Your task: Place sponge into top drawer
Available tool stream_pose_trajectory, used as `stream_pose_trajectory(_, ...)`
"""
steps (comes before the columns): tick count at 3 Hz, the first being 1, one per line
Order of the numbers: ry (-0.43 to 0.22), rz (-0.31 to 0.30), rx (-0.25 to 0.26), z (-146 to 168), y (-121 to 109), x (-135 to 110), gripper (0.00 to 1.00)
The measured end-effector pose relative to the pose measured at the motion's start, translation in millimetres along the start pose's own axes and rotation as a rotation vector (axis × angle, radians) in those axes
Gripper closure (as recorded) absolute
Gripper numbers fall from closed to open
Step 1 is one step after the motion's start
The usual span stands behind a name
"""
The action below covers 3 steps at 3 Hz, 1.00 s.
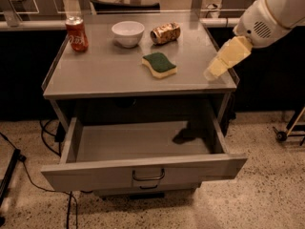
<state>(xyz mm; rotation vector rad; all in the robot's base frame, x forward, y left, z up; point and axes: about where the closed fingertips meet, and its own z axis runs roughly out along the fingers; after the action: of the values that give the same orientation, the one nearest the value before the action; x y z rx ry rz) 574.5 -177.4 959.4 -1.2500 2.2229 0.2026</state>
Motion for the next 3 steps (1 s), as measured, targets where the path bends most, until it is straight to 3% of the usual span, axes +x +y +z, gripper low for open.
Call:
stream_pose_trajectory(1, -0.05, 0.056, 0.07, 18.8, -5.9, -23.9, 0.0)
stream_pose_trajectory(2, -0.091, 0.067, 0.111, 23.5, -15.9, -32.4, 0.0)
stream_pose_trajectory(3, -0.079, 0.067, 0.122, 28.3, -11.9, -34.2, 0.0)
